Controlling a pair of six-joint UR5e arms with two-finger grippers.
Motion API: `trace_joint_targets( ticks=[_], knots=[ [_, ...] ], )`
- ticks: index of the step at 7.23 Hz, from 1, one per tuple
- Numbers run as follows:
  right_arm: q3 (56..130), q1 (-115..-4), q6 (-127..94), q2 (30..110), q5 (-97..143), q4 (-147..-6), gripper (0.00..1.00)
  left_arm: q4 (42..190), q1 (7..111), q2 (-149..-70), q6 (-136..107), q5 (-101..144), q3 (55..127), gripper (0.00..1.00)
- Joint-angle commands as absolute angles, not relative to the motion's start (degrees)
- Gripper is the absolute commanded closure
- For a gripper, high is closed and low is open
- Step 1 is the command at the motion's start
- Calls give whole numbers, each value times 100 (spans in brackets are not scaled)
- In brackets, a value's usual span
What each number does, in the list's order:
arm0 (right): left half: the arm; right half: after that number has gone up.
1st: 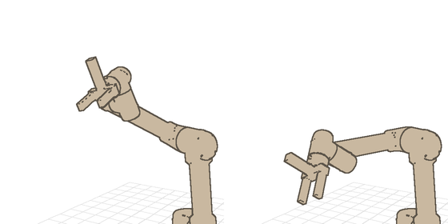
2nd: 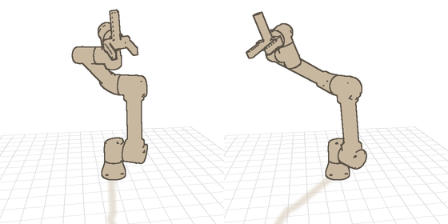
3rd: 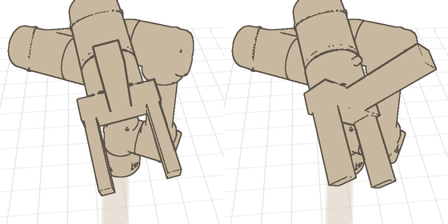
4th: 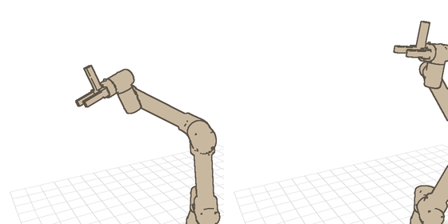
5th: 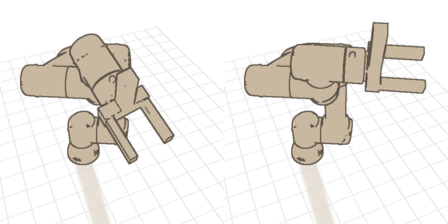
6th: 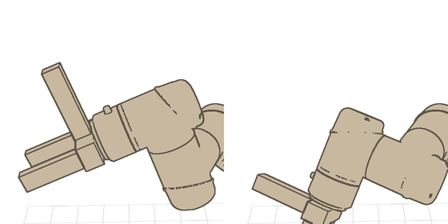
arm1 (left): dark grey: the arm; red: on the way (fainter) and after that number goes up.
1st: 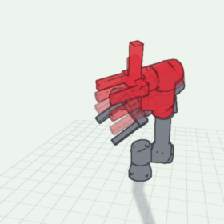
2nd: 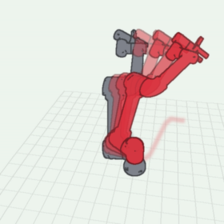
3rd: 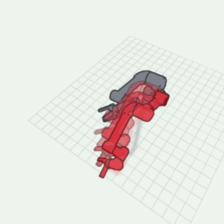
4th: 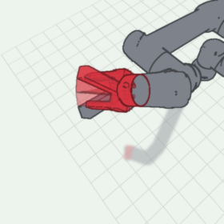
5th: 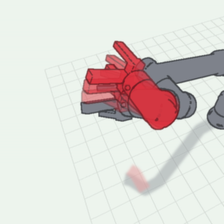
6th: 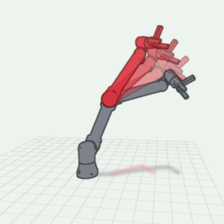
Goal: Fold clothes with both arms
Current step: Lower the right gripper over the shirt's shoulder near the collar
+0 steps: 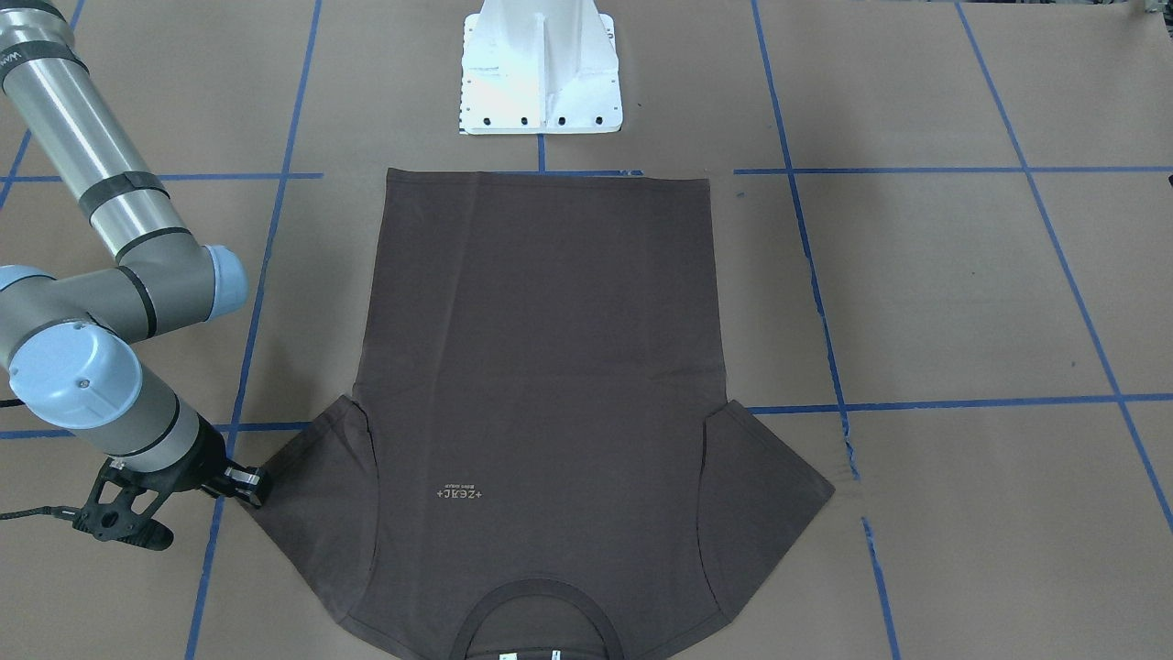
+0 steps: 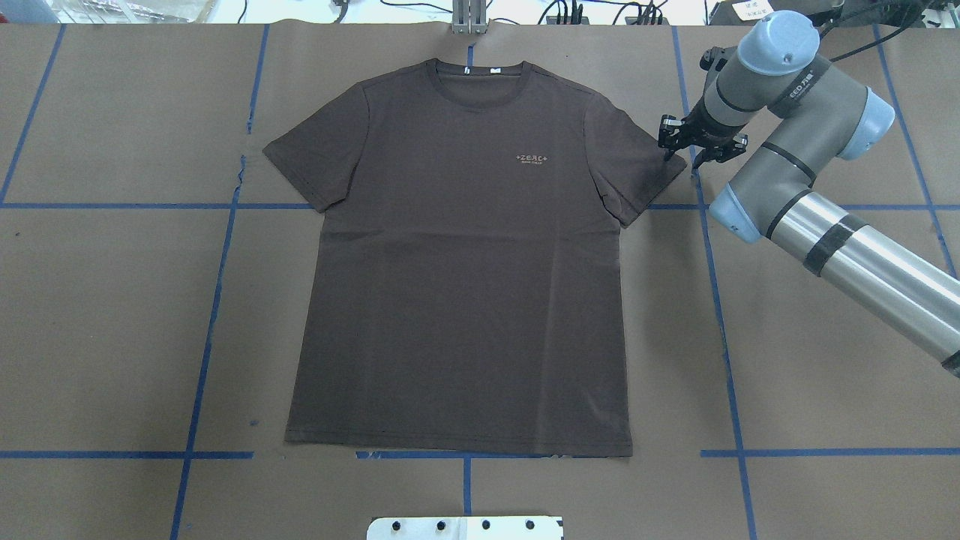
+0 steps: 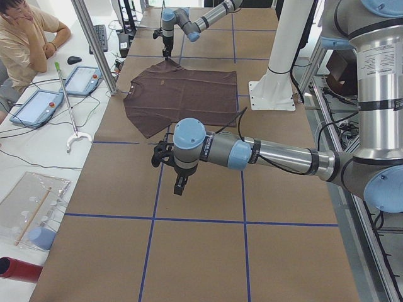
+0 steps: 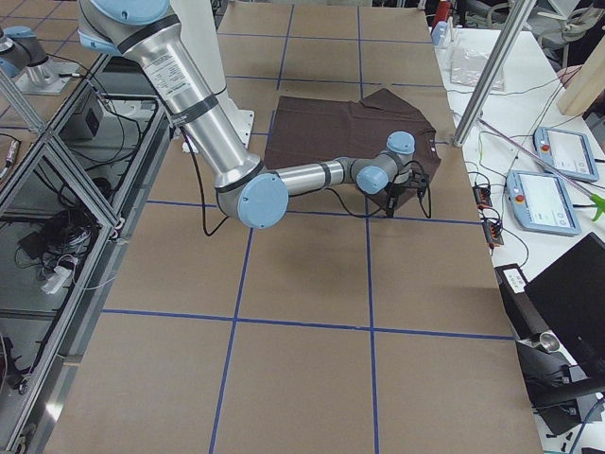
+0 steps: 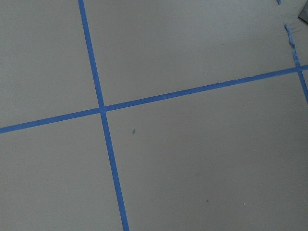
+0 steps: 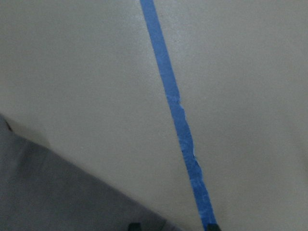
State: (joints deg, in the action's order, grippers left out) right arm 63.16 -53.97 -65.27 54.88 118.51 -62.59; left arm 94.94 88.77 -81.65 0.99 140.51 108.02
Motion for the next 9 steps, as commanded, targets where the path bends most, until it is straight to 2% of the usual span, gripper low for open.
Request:
trace_joint_targets(
  ticks=[1, 2, 5, 7, 9],
  knots=[
    [6302, -5396, -6530, 5484, 11848, -6267, 79, 9501, 8877, -8165, 105, 14054, 10802, 0],
    [6293, -5396, -6530, 5484, 11856, -6267, 100, 9492, 8877, -8165, 97, 14054, 10802, 0],
    [6389, -5370, -6600, 5432, 11918, -6258, 100, 9492, 8877, -8165, 97, 14054, 10802, 0],
    [6854, -5335, -6697, 5292, 11962, -6275, 100, 9475, 8877, -8165, 97, 14062, 10845, 0],
    [6795, -5038, -7484, 4985, 11866, -6319, 100, 9457, 8877, -8165, 97, 14062, 10889, 0]
  ],
)
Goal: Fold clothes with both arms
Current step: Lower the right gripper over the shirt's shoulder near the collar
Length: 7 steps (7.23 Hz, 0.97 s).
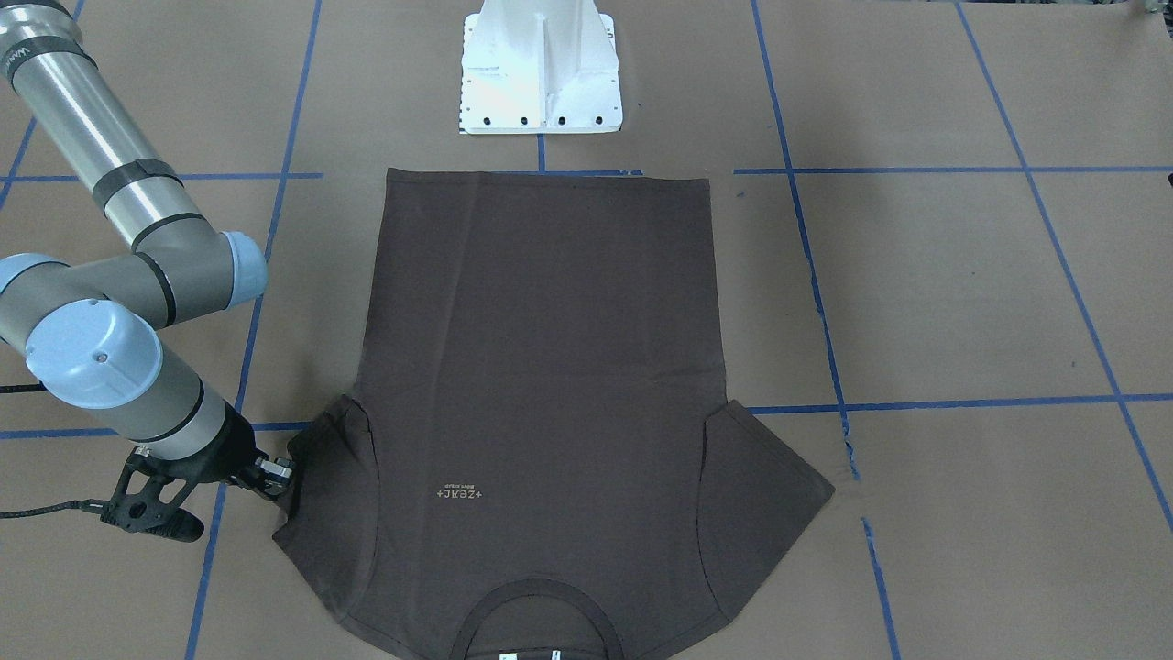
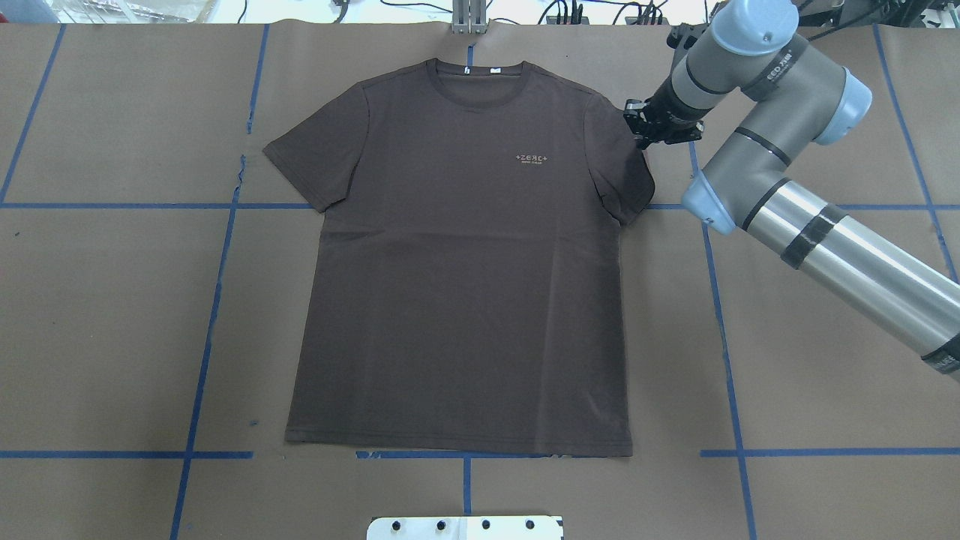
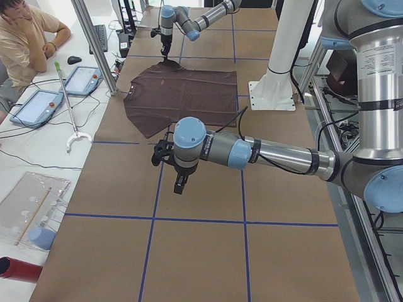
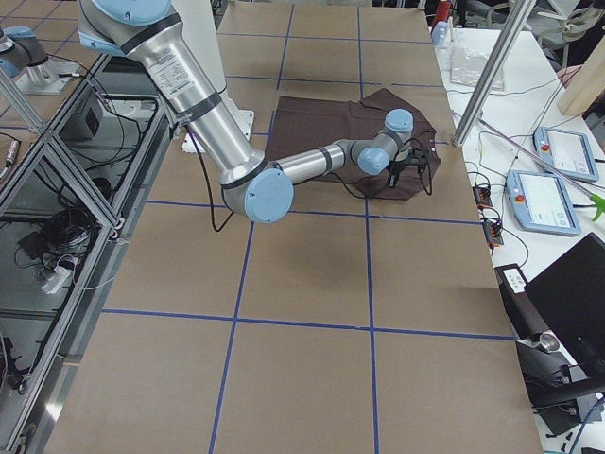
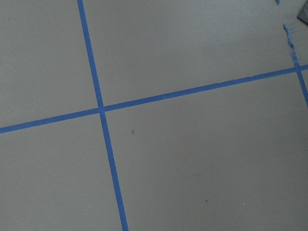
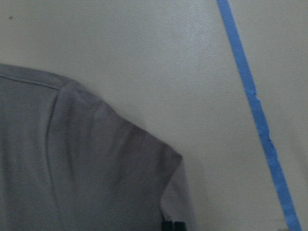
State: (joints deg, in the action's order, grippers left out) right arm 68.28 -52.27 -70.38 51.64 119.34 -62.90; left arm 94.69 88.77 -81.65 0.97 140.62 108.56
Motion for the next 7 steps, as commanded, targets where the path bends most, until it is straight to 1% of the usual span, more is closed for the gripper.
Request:
trace_joint_targets(
  ticks=[1, 2, 3, 5, 6, 7],
  knots=[
    [6472, -5019, -7514, 4670, 11709, -6293, 100, 9466, 8877, -8139, 105, 14062, 10907, 0],
    [6069, -4897, -7654, 4284, 11394, -6293, 100, 9457, 8877, -8130, 105, 14062, 10951, 0],
    [5769, -4835, -7655, 4089, 11260, -6258, 100, 9457, 8877, -8130, 97, 14062, 10977, 0],
    [5346, -4764, -7664, 3676, 11137, -6258, 100, 9448, 8877, -8130, 105, 14062, 11013, 0],
    [5326, -4720, -7664, 3656, 11084, -6249, 100, 9448, 8877, -8121, 97, 14062, 11013, 0],
    [5335, -4607, -7647, 3682, 10952, -5875, 3, 9500, 8868, -8121, 105, 14062, 11065, 0]
  ],
)
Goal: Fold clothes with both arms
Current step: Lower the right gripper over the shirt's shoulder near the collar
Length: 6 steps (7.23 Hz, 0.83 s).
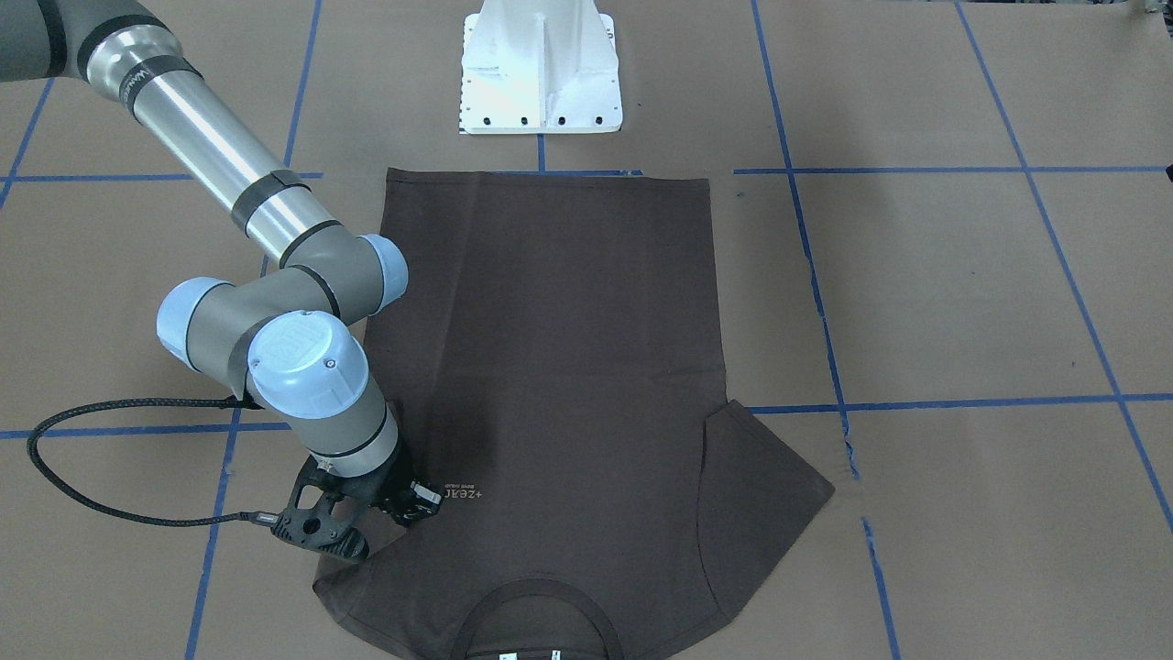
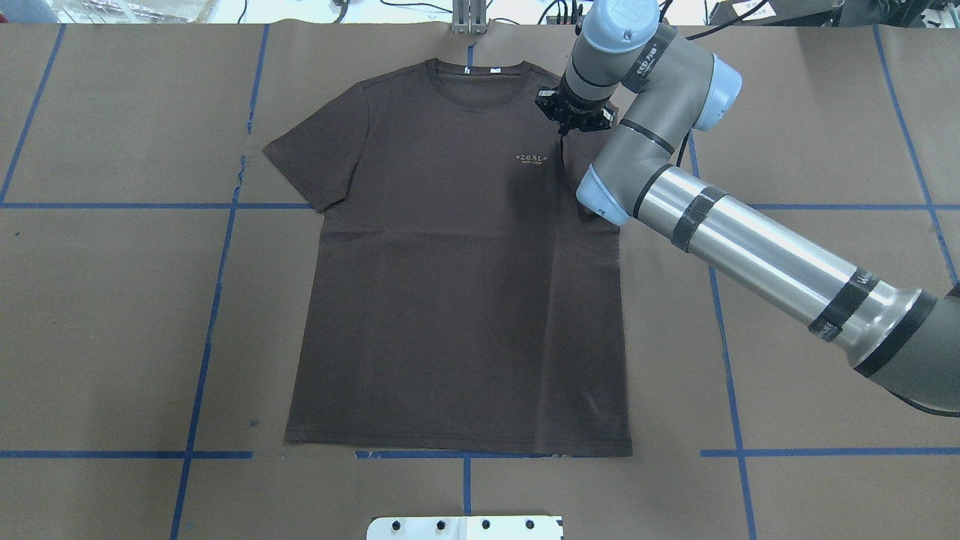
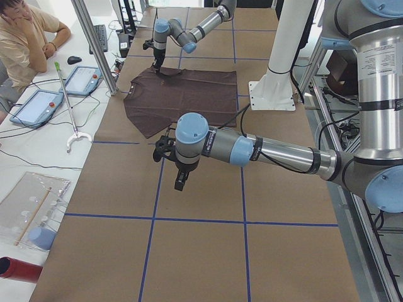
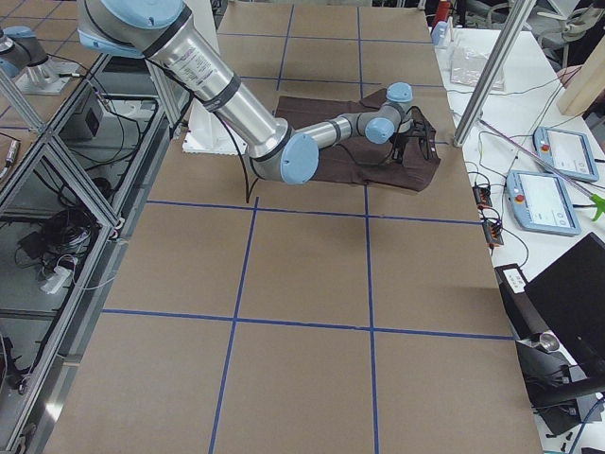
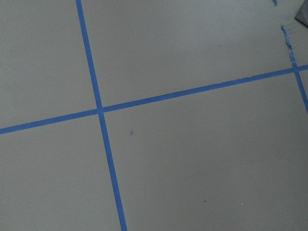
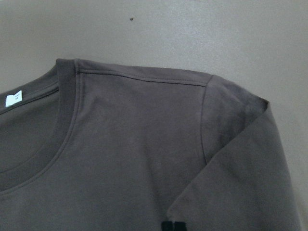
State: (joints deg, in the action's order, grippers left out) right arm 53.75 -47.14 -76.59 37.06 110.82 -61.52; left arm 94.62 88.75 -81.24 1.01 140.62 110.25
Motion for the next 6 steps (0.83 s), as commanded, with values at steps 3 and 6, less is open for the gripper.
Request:
trace_joint_targets(
  ticks=[3, 6],
  knots=[
    [5929, -4500, -7874, 3901, 10854, -5309, 0, 10102, 8029, -8488, -1515, 14335, 11180, 1],
    [7721, -4509, -8736, 4805, 11474, -5282, 3, 10643, 7024, -9622, -3598, 13907, 10679, 1]
  ],
)
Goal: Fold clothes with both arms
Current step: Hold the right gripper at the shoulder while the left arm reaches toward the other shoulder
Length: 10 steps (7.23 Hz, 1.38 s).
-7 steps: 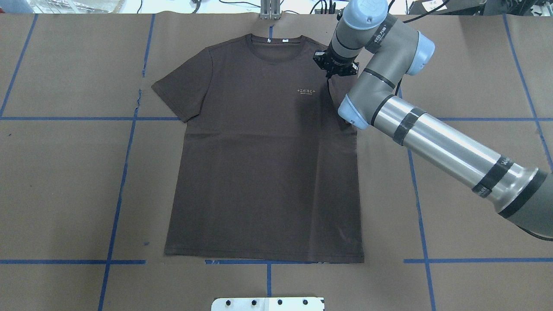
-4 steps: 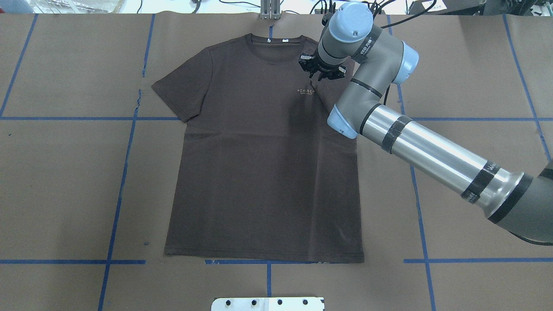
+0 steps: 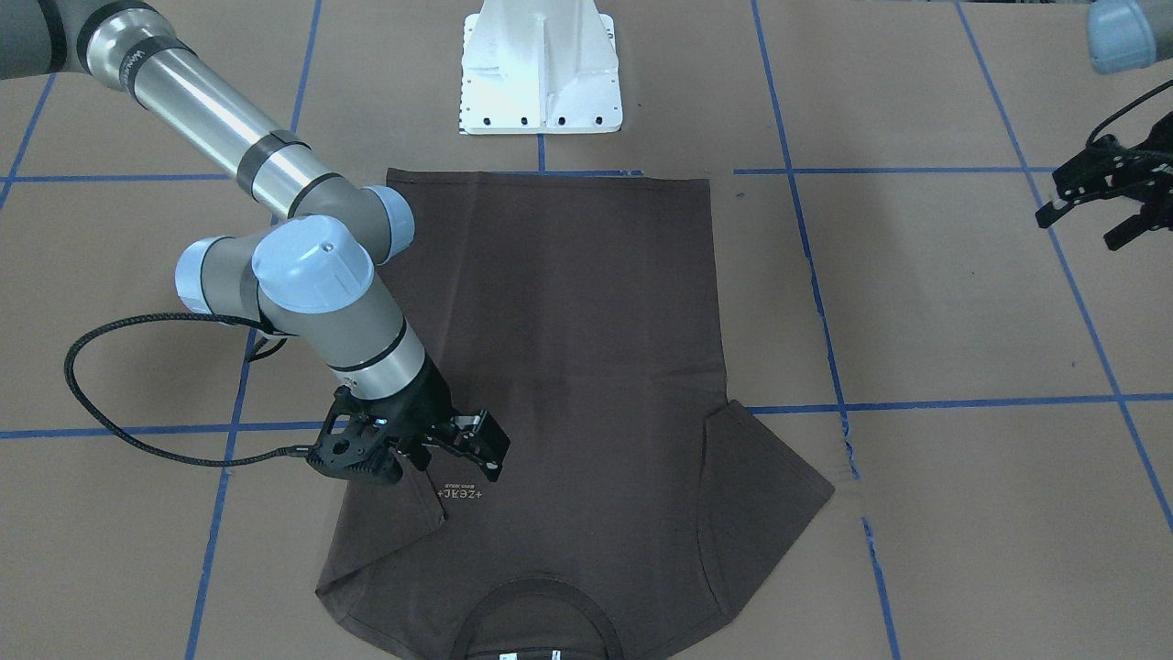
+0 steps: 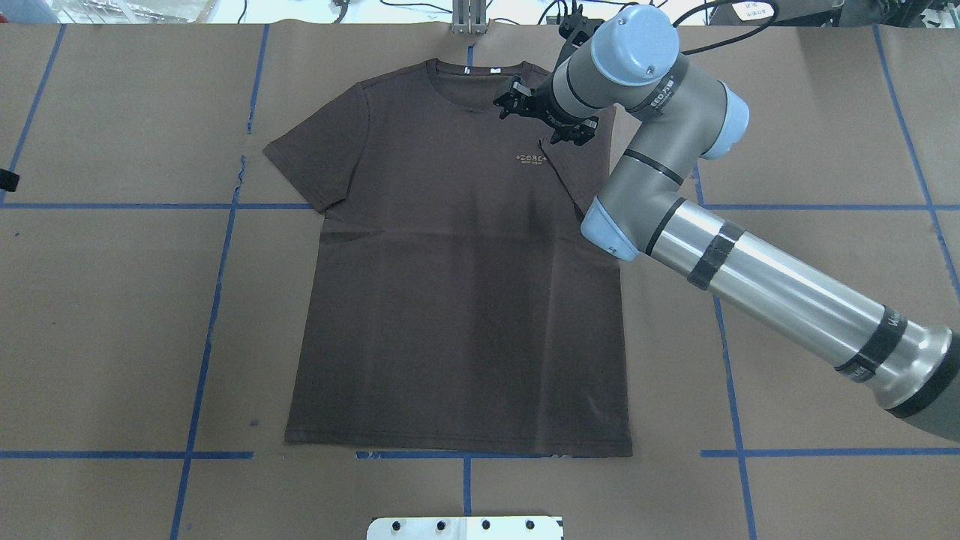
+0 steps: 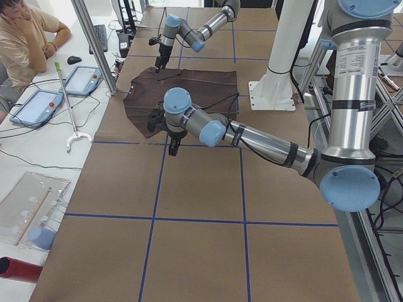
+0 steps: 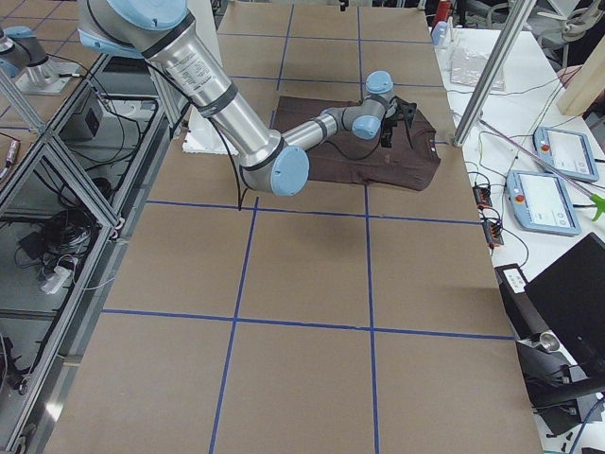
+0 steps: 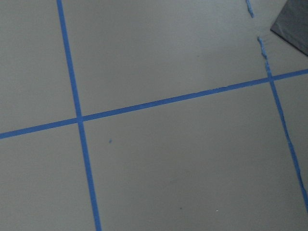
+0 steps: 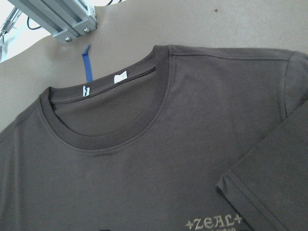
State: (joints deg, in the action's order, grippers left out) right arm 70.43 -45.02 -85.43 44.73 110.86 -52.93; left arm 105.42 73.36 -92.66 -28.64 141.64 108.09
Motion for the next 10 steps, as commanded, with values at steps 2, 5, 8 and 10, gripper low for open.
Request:
trace_joint_targets(
  ticks=[2, 5, 8, 10],
  knots=[
    [8995, -4570, -8745, 5787, 12090, -5344, 3, 10652, 6367, -10796, -4863, 13190, 9761, 1],
    [9939, -4649, -8754, 6705, 12138, -5317, 1, 12253, 5671, -12022, -5964, 12191, 7424, 1],
    [9906, -4711, -8754, 6654, 12155, -5335, 1, 12893, 5265, -12830, -6398, 11364, 6121, 2],
    [9888, -4711, -8754, 6653, 12147, -5326, 1, 13034, 5142, -12946, -6390, 10970, 5836, 15]
  ],
)
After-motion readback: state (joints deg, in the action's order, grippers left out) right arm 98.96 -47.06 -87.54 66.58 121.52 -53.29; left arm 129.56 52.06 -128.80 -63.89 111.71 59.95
